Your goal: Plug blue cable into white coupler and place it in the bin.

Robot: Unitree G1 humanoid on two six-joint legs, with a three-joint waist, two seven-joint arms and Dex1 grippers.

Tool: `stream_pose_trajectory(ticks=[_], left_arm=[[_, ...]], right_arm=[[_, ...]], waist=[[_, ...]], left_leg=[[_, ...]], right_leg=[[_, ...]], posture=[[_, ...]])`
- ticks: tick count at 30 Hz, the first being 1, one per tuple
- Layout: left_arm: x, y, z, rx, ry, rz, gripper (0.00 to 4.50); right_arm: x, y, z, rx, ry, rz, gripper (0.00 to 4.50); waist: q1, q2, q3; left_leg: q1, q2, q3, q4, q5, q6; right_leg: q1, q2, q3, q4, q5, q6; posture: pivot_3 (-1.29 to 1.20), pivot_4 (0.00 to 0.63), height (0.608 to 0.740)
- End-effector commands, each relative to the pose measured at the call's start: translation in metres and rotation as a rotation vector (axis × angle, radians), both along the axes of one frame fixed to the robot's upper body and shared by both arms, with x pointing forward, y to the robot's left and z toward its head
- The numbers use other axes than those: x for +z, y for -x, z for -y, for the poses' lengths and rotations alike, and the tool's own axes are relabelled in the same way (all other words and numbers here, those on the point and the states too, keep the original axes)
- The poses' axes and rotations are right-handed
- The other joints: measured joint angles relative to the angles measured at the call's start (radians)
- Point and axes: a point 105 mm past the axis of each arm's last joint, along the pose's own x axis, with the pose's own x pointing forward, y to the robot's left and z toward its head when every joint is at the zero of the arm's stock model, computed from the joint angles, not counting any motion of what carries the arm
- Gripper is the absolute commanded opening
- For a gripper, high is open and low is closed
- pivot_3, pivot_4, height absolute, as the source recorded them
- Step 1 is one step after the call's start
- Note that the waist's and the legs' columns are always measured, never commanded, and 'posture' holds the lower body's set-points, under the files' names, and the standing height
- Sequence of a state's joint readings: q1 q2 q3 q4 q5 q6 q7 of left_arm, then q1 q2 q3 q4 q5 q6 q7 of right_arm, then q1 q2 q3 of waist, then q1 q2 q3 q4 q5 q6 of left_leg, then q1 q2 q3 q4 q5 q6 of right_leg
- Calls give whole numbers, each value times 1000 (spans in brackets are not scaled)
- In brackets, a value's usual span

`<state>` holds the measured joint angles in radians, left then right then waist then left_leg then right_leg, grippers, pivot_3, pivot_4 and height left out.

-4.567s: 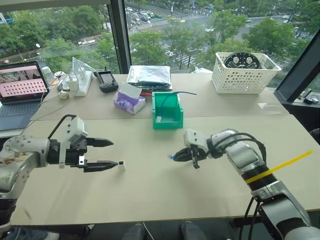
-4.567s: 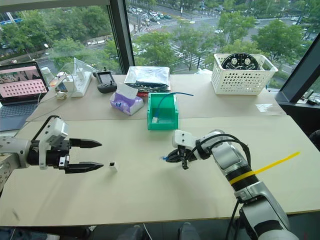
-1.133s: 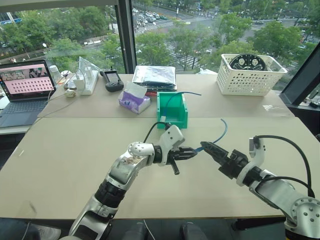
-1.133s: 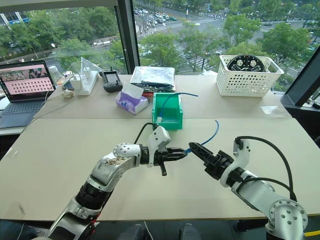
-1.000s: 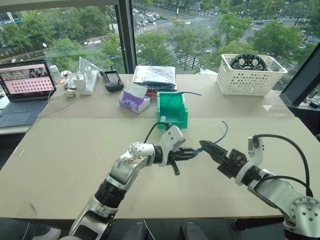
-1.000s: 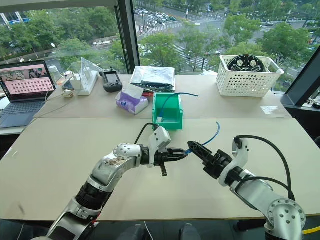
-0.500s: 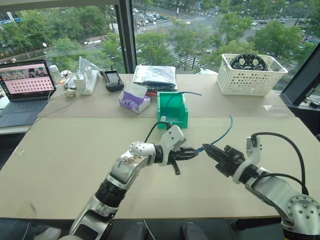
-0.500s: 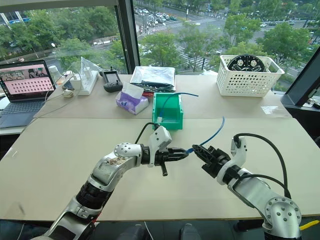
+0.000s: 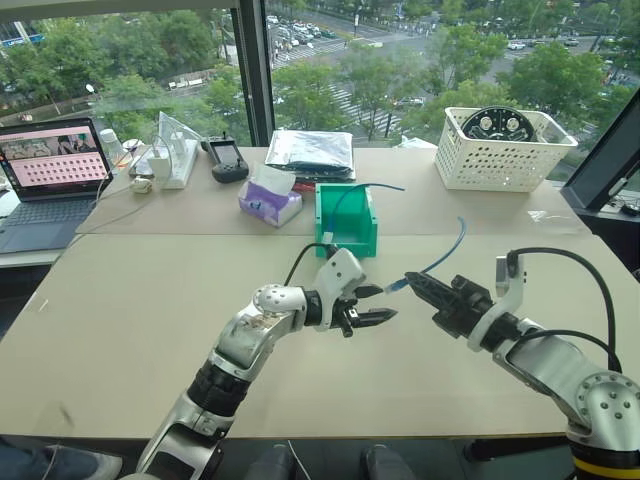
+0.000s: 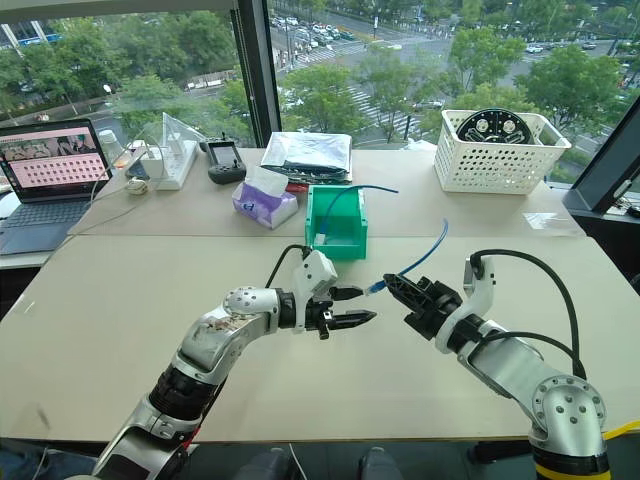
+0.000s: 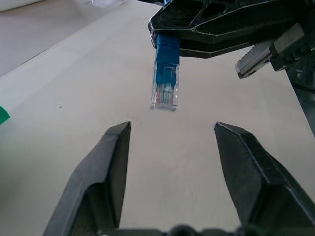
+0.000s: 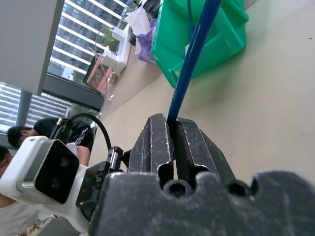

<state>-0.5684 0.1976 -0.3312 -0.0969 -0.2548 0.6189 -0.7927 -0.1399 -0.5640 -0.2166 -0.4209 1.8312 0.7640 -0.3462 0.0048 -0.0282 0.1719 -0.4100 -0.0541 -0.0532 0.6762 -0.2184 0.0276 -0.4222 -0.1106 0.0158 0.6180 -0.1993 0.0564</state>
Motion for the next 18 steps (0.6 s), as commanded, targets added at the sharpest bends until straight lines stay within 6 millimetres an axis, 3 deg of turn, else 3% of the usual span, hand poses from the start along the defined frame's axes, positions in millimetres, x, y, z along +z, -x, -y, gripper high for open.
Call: stream_pose_trajectory(ticks=[1, 5, 6, 12, 18], left_arm=[[10, 2, 2, -11, 5, 38, 3357], [13, -2, -7, 18, -1, 56, 3357], [13, -3, -8, 19, -1, 57, 3357], [16, -6, -18, 45, -5, 56, 3357], [17, -10, -25, 58, -16, 63, 3357]], right_arm=[[14, -1, 3, -6, -53, 46, 811], [14, -2, 5, -19, -70, 47, 1952], [14, -2, 6, -24, -75, 47, 2450], [13, -3, 8, -31, -63, 45, 4472], [3, -2, 13, -31, 10, 24, 4490]], waist=[[2, 0, 0], [2, 0, 0], [2, 0, 0], [3, 0, 0], [4, 0, 0]], left_leg=[[0, 0, 0, 0, 0, 0], [-1, 0, 0, 0, 0, 0], [-1, 0, 0, 0, 0, 0], [-1, 0, 0, 0, 0, 0], [-1, 0, 0, 0, 0, 1]], right_leg=[[0, 0, 0, 0, 0, 0], [0, 0, 0, -2, 1, 0], [0, 0, 0, -2, 1, 1], [0, 0, 0, -2, 1, 1], [0, 0, 0, -2, 1, 1]], posture=[[0, 150, 728], [0, 150, 728], [0, 150, 728], [0, 150, 728], [0, 150, 728]])
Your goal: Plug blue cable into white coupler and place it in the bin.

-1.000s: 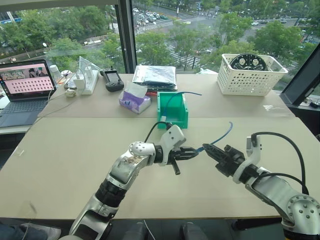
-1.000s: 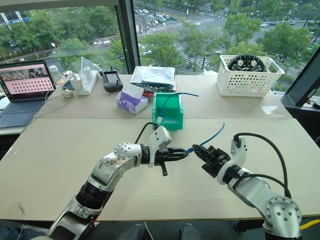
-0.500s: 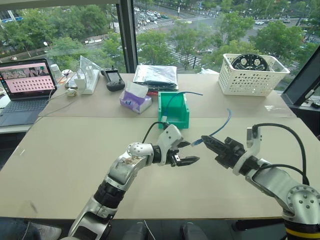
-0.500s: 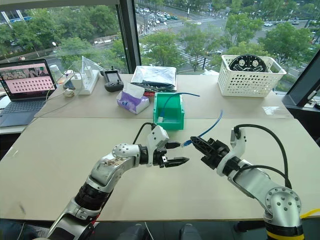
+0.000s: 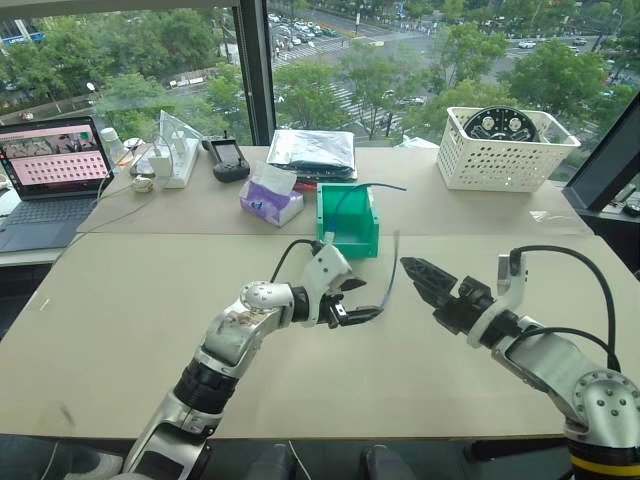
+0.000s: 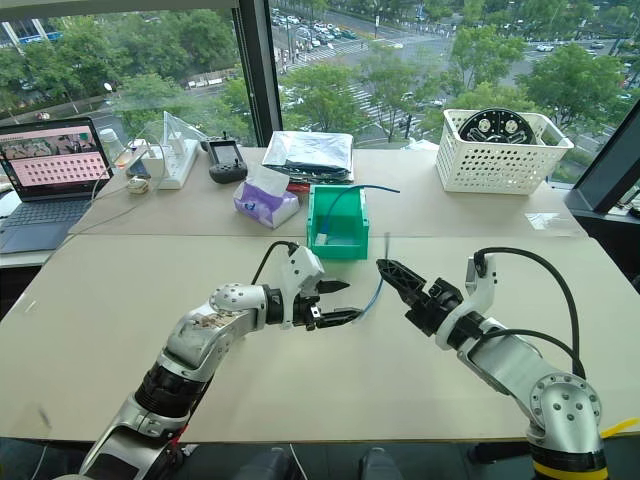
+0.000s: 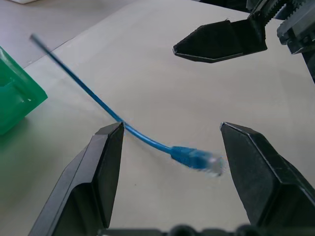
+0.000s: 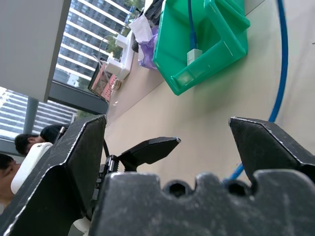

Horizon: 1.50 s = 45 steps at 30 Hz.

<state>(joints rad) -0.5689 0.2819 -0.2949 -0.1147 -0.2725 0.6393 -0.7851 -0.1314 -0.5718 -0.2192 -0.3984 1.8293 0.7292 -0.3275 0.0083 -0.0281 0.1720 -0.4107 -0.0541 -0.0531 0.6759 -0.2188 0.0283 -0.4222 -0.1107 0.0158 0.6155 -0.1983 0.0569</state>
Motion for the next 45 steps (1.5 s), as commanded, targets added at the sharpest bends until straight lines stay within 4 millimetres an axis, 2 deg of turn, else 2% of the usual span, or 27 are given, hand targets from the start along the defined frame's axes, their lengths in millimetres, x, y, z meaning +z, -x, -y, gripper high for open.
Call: stream_pose_trajectory(ticks=[1, 4, 9, 16, 19, 25, 29, 33, 35, 37, 38, 39, 42, 43, 45], left_arm=[[17, 0, 0, -9, 26, 54, 3357], [17, -1, -2, -7, 13, 52, 3357], [14, -1, -6, -11, -26, 67, 3357], [-1, -8, -25, -90, -290, 253, 3357], [-7, -9, -29, -126, -345, 272, 3357], [-26, 1, -24, -181, -372, 221, 3357], [-39, -1, -22, -151, -392, 179, 3357], [-44, -5, -19, -122, -386, 149, 3357], [-46, -8, -17, -94, -378, 124, 2816], [-48, -9, -16, -85, -375, 109, 2460], [-51, -8, -15, -94, -382, 97, 1996], [-52, -7, -15, -100, -388, 89, 1791], [-54, -6, -16, -104, -394, 67, 728], [-55, -6, -17, -104, -395, 63, 201], [-54, -5, -17, -103, -391, 59, 62]], right_arm=[[1, 2, 6, 3, 56, 21, 4490], [-10, 2, 10, 4, 148, 5, 4490], [-13, -1, 13, 0, 213, 19, 4490], [-14, -10, 22, 22, 406, 96, 4490], [-16, -12, 22, 40, 443, 110, 4490], [-21, -11, 22, 46, 464, 119, 4490], [-21, -10, 22, 44, 466, 123, 4490], [-21, -10, 23, 41, 469, 128, 4490], [-20, -11, 24, 38, 470, 132, 4500], [-19, -11, 24, 37, 470, 133, 4500], [-19, -11, 24, 38, 472, 133, 4500], [-19, -11, 24, 40, 473, 133, 4500], [-20, -11, 24, 46, 481, 131, 4500], [-20, -10, 24, 50, 482, 128, 4500], [-25, -7, 23, 72, 475, 104, 4500]], waist=[[1, 0, 0], [1, 0, 0], [0, 0, 0], [2, 0, 0], [2, 0, 0], [3, 0, 0], [2, 0, 0], [2, 0, 0], [2, 0, 0], [2, 0, 0], [2, 0, 0], [2, 0, 0], [2, 0, 0], [2, 0, 0], [2, 0, 0]], left_leg=[[0, 0, 0, 0, 0, 0], [0, 0, 0, 0, 0, 0], [0, 0, 0, 0, 0, 0], [0, 0, 1, 0, 0, 0], [0, 0, 1, 0, 0, 0], [-3, 0, 1, 0, -1, 2], [-3, -1, 1, 0, -1, 2], [-3, -1, 1, 0, -1, 2], [-3, -1, 1, 0, -1, 2], [-3, -1, 1, 0, -1, 2], [-3, -1, 1, 0, -1, 2], [-3, -1, 1, 0, -1, 2], [-2, -1, 1, 0, -1, 2], [-2, -1, 1, 0, -1, 2], [-2, 0, 1, 0, -1, 2]], right_leg=[[0, 0, 0, 0, 0, 0], [0, 0, 0, -1, 0, 0], [0, 0, 0, -1, 0, 0], [0, 0, 0, -1, 1, 0], [0, 0, 0, -2, 1, 0], [-1, -1, 0, -3, 5, -5], [-1, -1, 0, -3, 5, -5], [-1, 0, 0, -3, 5, -5], [-1, 0, 0, -3, 5, -4], [-1, 0, 0, -3, 5, -4], [-1, 0, 0, -3, 5, -4], [-1, 0, 0, -3, 5, -4], [-1, 0, 0, -3, 5, -4], [-1, 0, 0, -3, 5, -4], [0, 0, 0, -3, 5, -4]], posture=[[0, 150, 728], [0, 150, 728], [0, 150, 728], [0, 150, 728], [0, 150, 728], [0, 150, 728], [0, 150, 728], [0, 150, 728], [0, 150, 728], [0, 150, 728], [0, 150, 728], [0, 150, 728], [0, 150, 728], [0, 150, 728], [0, 150, 728]])
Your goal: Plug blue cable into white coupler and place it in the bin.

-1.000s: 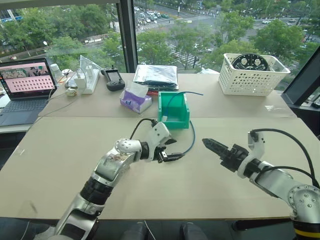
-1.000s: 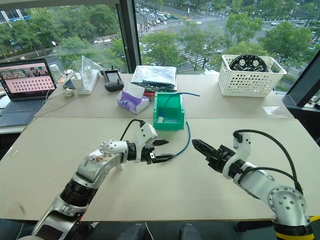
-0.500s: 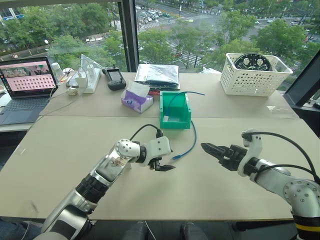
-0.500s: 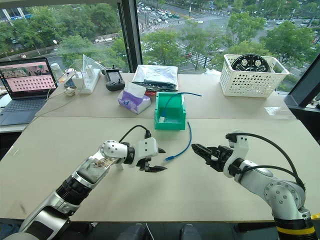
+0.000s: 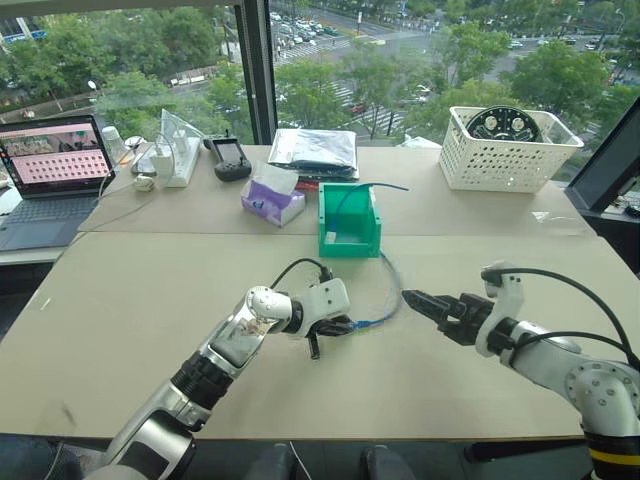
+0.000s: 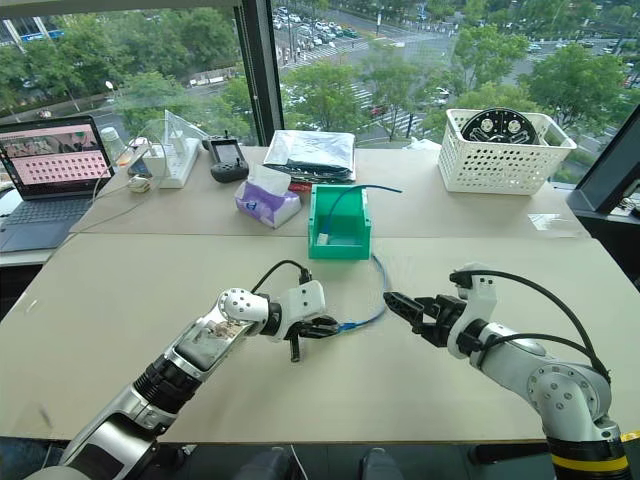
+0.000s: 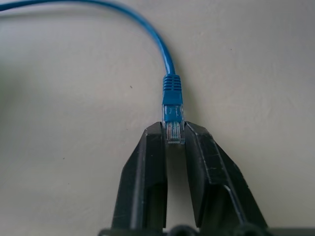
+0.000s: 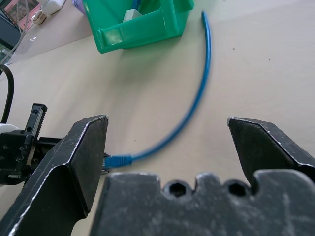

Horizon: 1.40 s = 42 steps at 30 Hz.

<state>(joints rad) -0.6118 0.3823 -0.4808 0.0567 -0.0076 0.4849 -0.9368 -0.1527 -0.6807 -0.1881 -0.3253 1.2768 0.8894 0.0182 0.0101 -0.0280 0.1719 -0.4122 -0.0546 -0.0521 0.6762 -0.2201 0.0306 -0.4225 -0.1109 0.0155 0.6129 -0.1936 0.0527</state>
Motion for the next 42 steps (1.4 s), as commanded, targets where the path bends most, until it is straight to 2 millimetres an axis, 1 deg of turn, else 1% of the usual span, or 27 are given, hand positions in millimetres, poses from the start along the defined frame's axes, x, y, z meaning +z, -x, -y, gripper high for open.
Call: stream_pose_trajectory(ticks=[1, 5, 8, 10, 13, 15, 18, 20, 24, 27, 30, 39, 41, 42], left_arm=[[1, -1, -2, 11, 2, -8, 62], [7, 2, 5, 10, 49, -11, 62], [12, 2, 11, 17, 97, -14, 62], [20, 1, 16, 33, 150, -8, 62], [38, -1, 25, 52, 272, -17, 62], [44, -2, 29, 66, 318, -26, 62], [51, -1, 35, 76, 372, -46, 62], [54, 4, 40, 61, 401, -71, 62], [59, 11, 48, 43, 431, -99, 62], [61, 15, 51, 34, 431, -99, 62], [65, 20, 58, 16, 439, -90, 62], [64, 19, 57, 25, 426, -79, 62], [64, 19, 57, 25, 424, -79, 62], [64, 19, 57, 25, 424, -80, 62]], right_arm=[[9, 5, -2, 33, -13, 17, 4500], [6, 15, -12, 76, -90, -23, 4500], [8, 17, -14, 66, -135, -28, 4500], [13, 21, -16, 62, -216, -37, 4500], [15, 32, -19, 51, -350, -73, 4500], [17, 37, -21, 39, -416, -92, 4500], [19, 38, -25, 19, -468, -111, 4500], [22, 35, -28, 5, -500, -108, 4500], [31, 29, -30, -13, -536, -91, 4500], [31, 25, -30, -25, -534, -95, 4500], [28, 22, -31, -33, -521, -102, 4500], [31, 18, -33, -37, -526, -99, 4500], [32, 18, -32, -40, -529, -97, 3984], [32, 18, -32, -42, -530, -97, 3820]], waist=[[0, 0, 0], [0, 0, 0], [0, 0, 0], [0, 0, 0], [4, 0, 0], [2, 0, 0], [-4, 0, 0], [-5, 0, 0], [-5, 0, 0], [-4, 0, 0], [-3, 0, 0], [-2, 0, 0], [-2, 0, 0], [-2, 0, 0]], left_leg=[[0, 0, 0, 0, 0, 0], [0, 0, 0, 0, 0, 0], [0, 0, 0, 0, 0, 0], [0, 0, 0, 0, 0, 0], [-1, 0, -1, 1, 0, 0], [-1, 0, -1, 0, 0, 0], [-1, 0, 0, 0, 0, 0], [-1, 0, 0, 1, 0, 0], [0, 0, 0, 1, 0, 0], [0, 0, 0, 1, 0, 0], [0, 0, 0, 1, 0, 0], [0, 0, 0, 1, 0, 0], [0, 0, 0, 1, 0, 0], [0, 0, 0, 1, 0, 0]], right_leg=[[0, 0, 0, 0, 0, 0], [0, 0, 0, 0, 0, 0], [0, 0, 0, 0, 0, 0], [0, 0, 0, 0, 0, 0], [0, -1, 0, 0, 0, 0], [0, -1, 0, 0, 0, 0], [0, -1, 0, 0, 0, 0], [0, -1, 0, 0, 0, 1], [0, 0, 0, 0, -3, 5], [0, 0, 1, 0, -2, 5], [0, 0, 1, 0, 1, 0], [0, 0, 1, 0, 1, 0], [0, 0, 1, 0, 1, 0], [0, 0, 1, 0, 1, 0]], posture=[[0, 150, 728], [0, 150, 728], [0, 150, 728], [0, 150, 728], [0, 150, 728], [0, 150, 728], [0, 150, 728], [0, 150, 728], [0, 150, 728], [0, 150, 728], [0, 150, 728], [0, 150, 728], [0, 150, 728], [0, 150, 728]])
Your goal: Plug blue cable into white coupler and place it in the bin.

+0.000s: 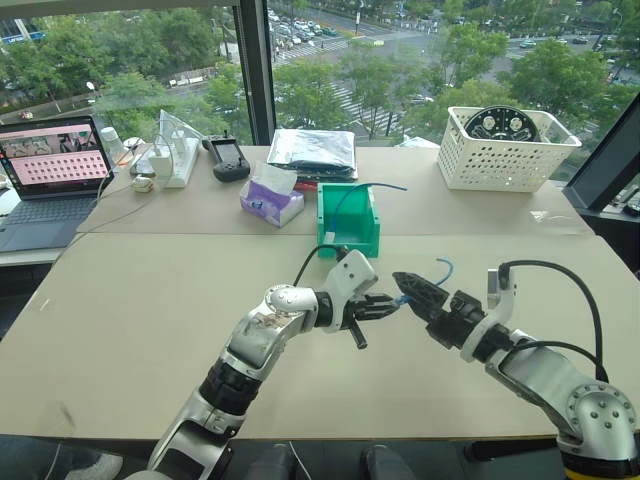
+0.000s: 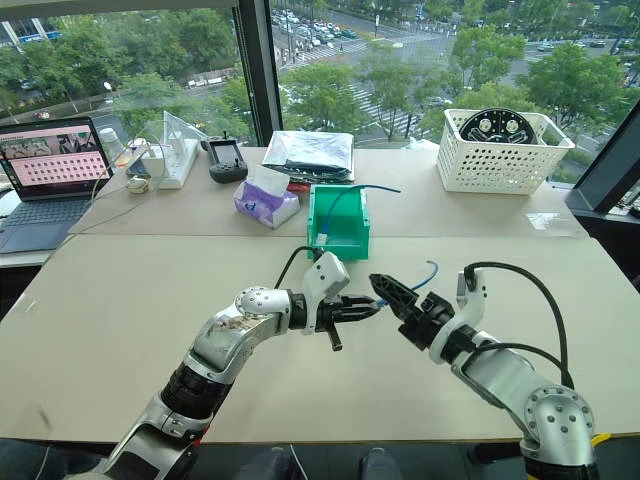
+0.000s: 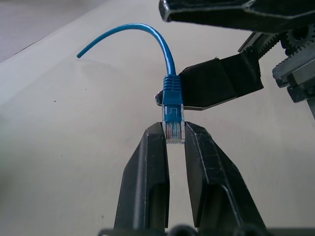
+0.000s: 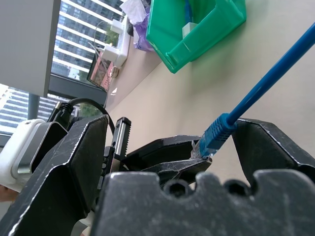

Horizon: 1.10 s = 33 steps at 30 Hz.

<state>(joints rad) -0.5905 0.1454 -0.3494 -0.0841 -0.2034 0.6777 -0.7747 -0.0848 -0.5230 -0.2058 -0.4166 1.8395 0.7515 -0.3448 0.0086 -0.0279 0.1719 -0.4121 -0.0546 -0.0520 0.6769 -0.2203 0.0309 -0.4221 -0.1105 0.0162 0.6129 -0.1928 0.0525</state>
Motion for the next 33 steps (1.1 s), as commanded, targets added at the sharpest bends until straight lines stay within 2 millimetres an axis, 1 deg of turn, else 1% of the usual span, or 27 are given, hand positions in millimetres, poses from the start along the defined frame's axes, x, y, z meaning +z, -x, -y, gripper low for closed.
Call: stream_pose_trajectory(ticks=[1, 3, 4, 6, 7, 8, 9, 10, 11, 12, 14, 15, 17, 18, 19, 21, 22, 24, 26, 27, 28, 30, 31, 32, 33], left_arm=[[14, 5, 4, -27, 33, 43, 62], [13, 5, 4, -27, 33, 43, 62], [13, 5, 4, -27, 33, 42, 62], [13, 5, 4, -27, 33, 43, 62], [13, 5, 4, -27, 33, 41, 62], [13, 5, 4, -26, 34, 40, 62], [13, 5, 4, -26, 34, 40, 62], [14, 4, 4, -24, 37, 39, 62], [14, 4, 3, -20, 42, 40, 62], [15, 4, 3, -21, 47, 44, 62], [25, 1, 0, -18, 72, 90, 1061], [31, -1, -2, -8, 91, 104, 1303], [47, -9, -11, 27, 122, 149, 2010], [56, -12, -16, 43, 138, 168, 2458], [63, -15, -22, 54, 150, 188, 2737], [78, -20, -35, 83, 164, 228, 3490], [83, -22, -41, 95, 166, 242, 3788], [96, -19, -58, 61, 103, 316, 4493], [110, -19, -75, 76, 88, 343, 4493], [114, -20, -85, 94, 69, 360, 4493], [117, -20, -99, 117, 46, 369, 4493], [118, -18, -115, 140, 24, 370, 4493], [117, -16, -127, 158, 35, 353, 4493], [116, -14, -134, 169, 43, 341, 4493], [109, -11, -148, 195, 32, 316, 4493]], right_arm=[[11, -1, 1, -8, -20, 34, 3438], [11, 0, 0, -6, -28, 33, 2877], [11, 1, -1, -5, -31, 33, 2409], [11, 1, -1, -5, -31, 32, 1892], [11, 1, -1, -7, -32, 30, 1469], [11, 1, -1, -11, -33, 28, 1161], [10, 1, -1, -12, -34, 27, 672], [10, 1, -1, -14, -34, 27, 442], [11, 1, 0, -15, -34, 28, 116], [11, 1, 1, -17, -32, 32, 21], [16, -3, 8, -33, -13, 55, 0], [18, -6, 15, -56, -7, 65, 0], [25, -13, 30, -94, 9, 87, 0], [28, -15, 34, -96, 14, 97, 0], [31, -17, 36, -92, 19, 106, 0], [35, -21, 37, -74, 30, 119, 0], [37, -23, 37, -67, 33, 123, 0], [39, -29, 35, -43, 40, 133, 0], [40, -34, 32, -18, 55, 141, 0], [40, -36, 30, -3, 73, 144, 0], [38, -39, 27, 22, 115, 152, 0], [36, -42, 24, 56, 165, 162, 0], [37, -45, 21, 74, 179, 171, 0], [38, -47, 20, 85, 185, 178, 0], [38, -49, 15, 116, 206, 189, 0]], waist=[[0, 0, 0], [0, 0, 0], [0, 0, 0], [0, 0, 0], [0, 0, 0], [0, 0, 0], [0, 0, 0], [0, 0, 0], [0, 0, 0], [0, 0, 0], [0, 0, 0], [0, 0, 0], [0, 0, 0], [1, 0, 0], [1, 0, 0], [-1, 0, 0], [-4, 0, 0], [-10, 0, 0], [-16, 0, 0], [-18, 0, 0], [-19, 0, 0], [-23, 1, 0], [-23, 1, 0], [-23, 1, 0], [-23, 1, 0]], left_leg=[[0, 0, 0, 0, 0, 0], [0, 0, 0, 0, 0, 0], [0, 0, 0, 0, 0, 0], [0, 0, 0, 0, 0, 0], [0, 0, 0, 0, 0, 0], [0, 0, 0, 0, 0, 0], [0, 0, 0, 0, 0, 0], [0, 0, 0, 0, 0, 0], [0, 0, 0, 0, 0, 0], [0, 0, 0, 0, 0, 0], [0, 0, 0, 0, 0, 0], [0, 0, 0, 0, 0, 0], [0, 0, 0, 0, 0, 0], [0, 0, 0, 1, 0, 0], [0, 0, 0, 1, 0, 0], [0, 0, 1, 1, 0, 0], [0, 1, 1, 1, 0, 0], [1, 1, 1, 0, 0, 0], [0, 1, 1, -1, 0, 0], [1, 1, 1, -1, 0, 0], [0, 1, 1, -1, 0, 0], [1, 1, 2, -1, 0, 0], [1, 1, 1, -1, 0, 0], [1, 1, 1, -1, 0, 0], [2, 1, 1, -1, 0, 0]], right_leg=[[0, 0, 0, 0, 0, 0], [0, 0, 0, 0, 0, 0], [0, 0, 0, 0, 0, 0], [0, 0, 0, 0, 0, 0], [0, 0, 0, 0, 0, 0], [0, 0, 0, 0, 0, 0], [0, 0, 0, 0, 0, 0], [0, 0, 0, 0, 0, 0], [0, 0, 0, 0, 0, 0], [0, 0, 0, 0, 0, 0], [0, 0, 0, 0, 0, 0], [0, 0, 0, 0, 0, 0], [0, 0, 0, 0, 0, 0], [0, 0, 0, 0, 0, 0], [0, 0, 0, 0, 0, 0], [0, 0, 0, 0, 0, 0], [0, 1, 0, 0, 0, 0], [0, 2, 0, 0, 0, -1], [-1, 2, 0, 0, 1, -1], [-1, 2, 1, 1, 1, -1], [-1, 2, 0, 0, 1, -1], [-1, 2, 1, 0, 1, -1], [-1, 2, 1, 0, 1, -1], [-1, 2, 1, 0, 1, -1], [0, 2, 1, 0, 1, -1]], posture=[[0, 150, 728], [0, 150, 728], [0, 150, 728], [0, 150, 728], [0, 150, 728], [0, 150, 728], [0, 150, 728], [0, 150, 728], [0, 150, 728], [0, 150, 728], [0, 150, 728], [0, 150, 728], [0, 150, 728], [0, 150, 728], [0, 150, 728], [0, 150, 728], [0, 150, 728], [0, 150, 728], [0, 150, 728], [0, 150, 728], [0, 150, 728], [0, 150, 728], [0, 150, 728], [0, 150, 728], [0, 150, 728]])
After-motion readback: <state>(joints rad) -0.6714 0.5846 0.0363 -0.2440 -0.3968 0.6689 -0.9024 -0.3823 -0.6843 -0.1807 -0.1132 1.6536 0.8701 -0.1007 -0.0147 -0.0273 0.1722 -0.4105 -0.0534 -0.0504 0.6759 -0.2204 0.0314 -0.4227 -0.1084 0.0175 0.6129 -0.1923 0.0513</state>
